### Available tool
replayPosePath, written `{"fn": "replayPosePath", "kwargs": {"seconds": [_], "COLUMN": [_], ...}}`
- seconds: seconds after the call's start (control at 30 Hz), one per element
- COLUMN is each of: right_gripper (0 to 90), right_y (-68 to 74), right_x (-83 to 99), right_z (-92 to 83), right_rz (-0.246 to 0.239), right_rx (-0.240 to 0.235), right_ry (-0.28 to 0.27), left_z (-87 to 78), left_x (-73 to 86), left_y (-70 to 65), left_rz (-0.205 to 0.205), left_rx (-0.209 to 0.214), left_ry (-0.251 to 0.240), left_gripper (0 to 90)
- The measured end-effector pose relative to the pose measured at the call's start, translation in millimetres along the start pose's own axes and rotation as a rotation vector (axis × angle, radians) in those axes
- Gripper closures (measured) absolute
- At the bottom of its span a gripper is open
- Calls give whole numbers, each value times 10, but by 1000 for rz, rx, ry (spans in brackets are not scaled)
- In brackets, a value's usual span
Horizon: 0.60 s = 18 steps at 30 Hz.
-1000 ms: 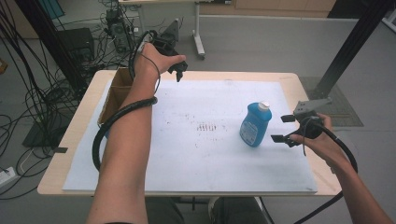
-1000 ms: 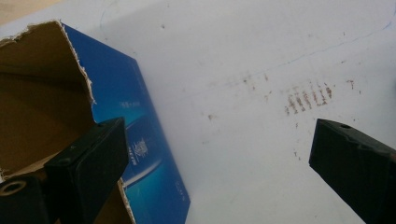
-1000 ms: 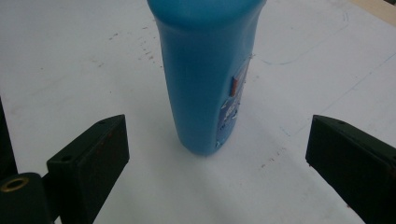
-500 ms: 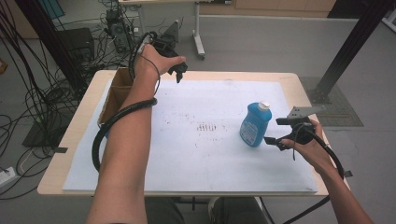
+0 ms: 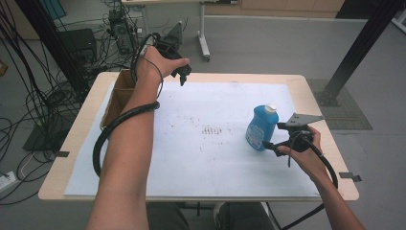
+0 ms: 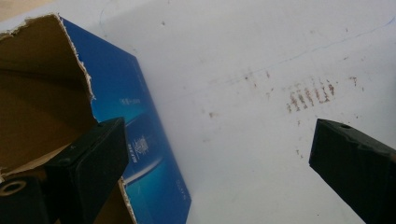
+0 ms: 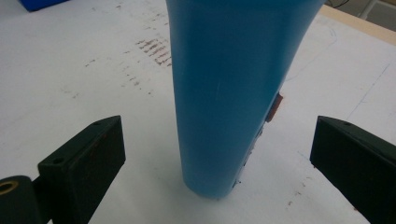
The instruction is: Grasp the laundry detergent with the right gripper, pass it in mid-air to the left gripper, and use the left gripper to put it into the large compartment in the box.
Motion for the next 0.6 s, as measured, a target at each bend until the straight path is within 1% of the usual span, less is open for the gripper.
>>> {"fn": "replayPosePath", "kwargs": {"seconds": [0.2, 0.53, 0.6], "right_gripper": [30, 30, 30], "right_y": [26, 67, 76], "right_x": [1, -24, -26], "right_z": [31, 87, 99], "right_rz": [17, 15, 20], "right_rx": [17, 46, 52], "right_ry": [-16, -28, -28], "left_z": [-11, 2, -1], "left_x": [2, -4, 1], "left_y": [3, -1, 6], "left_rz": [3, 0, 4], "left_rx": [1, 5, 4], "left_ry": [-1, -8, -1], "left_gripper": [54, 54, 55]}}
Point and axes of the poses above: each handheld gripper's, and its own axes: z roughly forward along the jaws, x roughly out of its underside, y roughly to its left, the point moved 7 cm from there along z, roughly forward along the jaws, and after that the axes turned 15 degrees about x, right-handed, at the moved point
